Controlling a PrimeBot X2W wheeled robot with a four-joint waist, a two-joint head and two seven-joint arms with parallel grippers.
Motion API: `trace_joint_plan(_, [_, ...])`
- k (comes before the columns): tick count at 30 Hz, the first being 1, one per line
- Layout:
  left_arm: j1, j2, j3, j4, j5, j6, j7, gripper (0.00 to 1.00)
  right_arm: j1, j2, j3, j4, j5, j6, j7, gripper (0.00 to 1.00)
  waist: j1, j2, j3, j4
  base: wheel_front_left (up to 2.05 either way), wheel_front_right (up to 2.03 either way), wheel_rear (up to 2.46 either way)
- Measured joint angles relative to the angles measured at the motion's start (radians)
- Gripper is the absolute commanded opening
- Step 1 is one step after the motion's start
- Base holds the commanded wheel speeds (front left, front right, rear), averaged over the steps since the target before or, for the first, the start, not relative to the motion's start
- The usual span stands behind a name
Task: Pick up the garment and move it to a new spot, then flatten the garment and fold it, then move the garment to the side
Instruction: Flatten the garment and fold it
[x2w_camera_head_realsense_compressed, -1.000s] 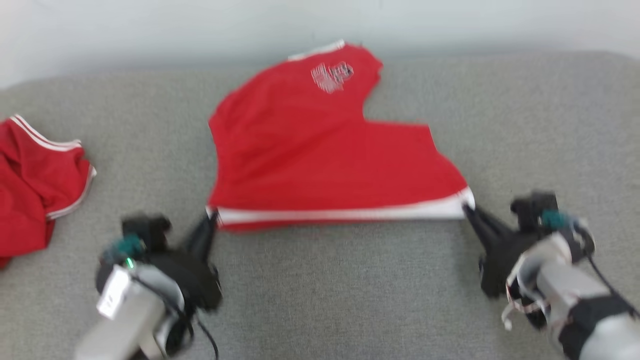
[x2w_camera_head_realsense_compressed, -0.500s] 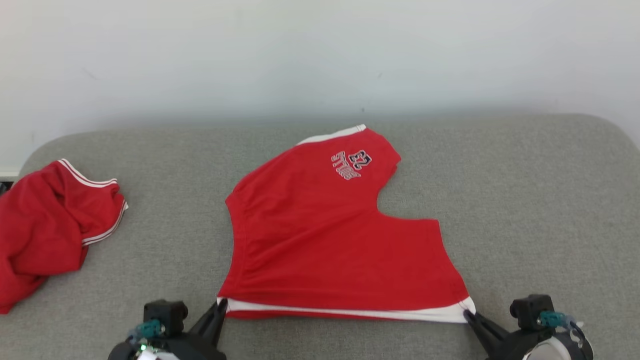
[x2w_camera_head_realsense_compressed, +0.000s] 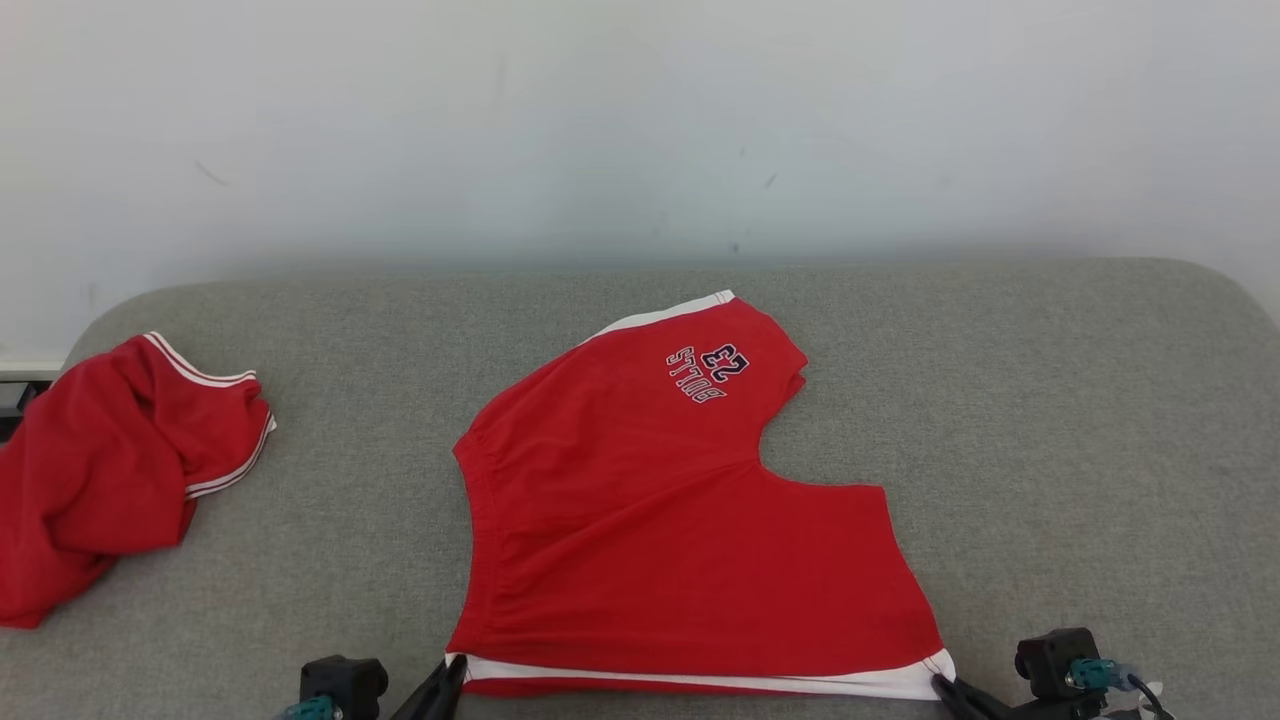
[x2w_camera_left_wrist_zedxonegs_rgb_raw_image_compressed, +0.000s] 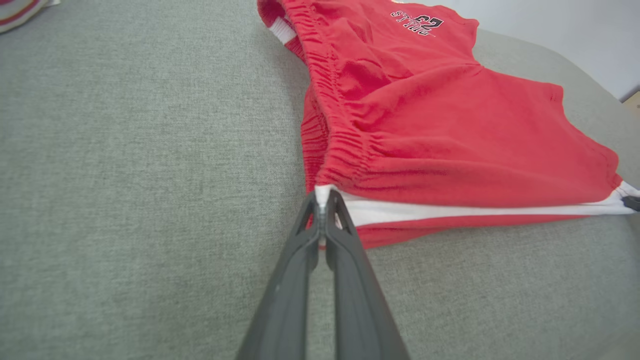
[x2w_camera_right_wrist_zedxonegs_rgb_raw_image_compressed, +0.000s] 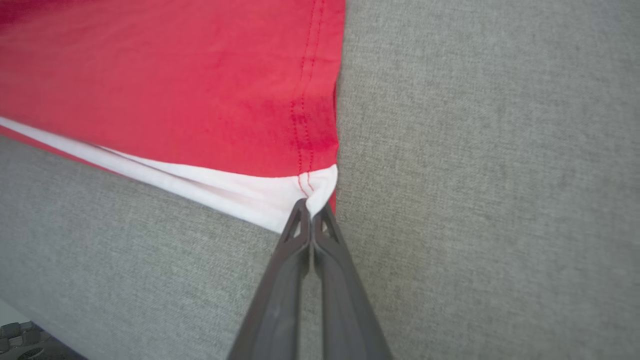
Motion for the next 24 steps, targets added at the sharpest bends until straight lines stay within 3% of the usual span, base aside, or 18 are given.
trace_joint_plan(2, [-0.001, 0.0, -0.003, -0.002, 0.001, 0.0, 0.0, 0.0, 0.0, -0.003, 0.001, -0.006, 0.0, -0.006, 0.006, 0.0, 0.0, 0.0, 0.0, 0.0, 0.0, 0.0, 0.0])
trace_joint_plan(3, [-0.001, 0.0, -0.005, -0.001, 0.002, 0.0, 0.0, 0.0, 0.0, -0.008, 0.001, -0.013, 0.0, -0.007, 0.011, 0.17, 0.0, 0.0001, 0.001, 0.0, 0.0, 0.0, 0.0])
trace_joint_plan(5, [-0.001, -0.003, -0.005, -0.002, 0.001, 0.0, 0.0, 0.01, 0.0, -0.016, 0.003, -0.026, -0.001, -0.02, 0.02, 0.73, 0.0, 0.0, 0.001, 0.001, 0.0, 0.0, 0.0])
trace_joint_plan(6, [-0.001, -0.003, -0.006, -0.002, 0.001, 0.0, 0.0, 0.17, 0.0, -0.018, 0.002, -0.031, -0.001, -0.024, 0.023, 1.0, 0.0, 0.0001, 0.001, 0.001, 0.0, 0.0, 0.0])
trace_joint_plan(7, [-0.001, -0.004, -0.005, -0.002, -0.001, 0.0, 0.0, 0.17, 0.0, -0.022, 0.0, -0.039, -0.001, -0.024, 0.026, 1.0, 0.0, 0.0001, 0.002, 0.001, 0.0, 0.0, 0.0])
trace_joint_plan(8, [-0.001, -0.005, -0.004, -0.002, -0.002, 0.0, 0.0, 0.69, 0.0, -0.026, -0.001, -0.047, -0.001, -0.028, 0.028, 1.0, 0.0, 0.0001, 0.002, 0.002, 0.0, 0.0, 0.0])
trace_joint_plan(9, [-0.001, -0.005, -0.003, -0.001, -0.002, 0.002, 0.0, 1.0, 0.0, -0.032, -0.003, -0.053, -0.001, -0.037, 0.032, 1.0, 0.0, 0.0, 0.002, 0.002, 0.0, 0.0, 0.0])
trace_joint_plan(18, [0.004, 0.01, 0.04, -0.031, -0.019, 0.011, 0.0, 1.0, 0.008, -0.08, -0.045, -0.157, 0.031, -0.042, 0.041, 1.0, 0.0, 0.0001, -0.002, 0.004, 0.0, 0.0, 0.0])
trace_joint_plan(24, [0.016, 0.034, 0.084, -0.108, -0.017, 0.027, 0.0, 1.0, 0.019, -0.104, -0.107, -0.258, 0.064, -0.055, -0.017, 1.0, 0.0001, 0.0001, -0.008, 0.003, 0.0, 0.0, 0.0])
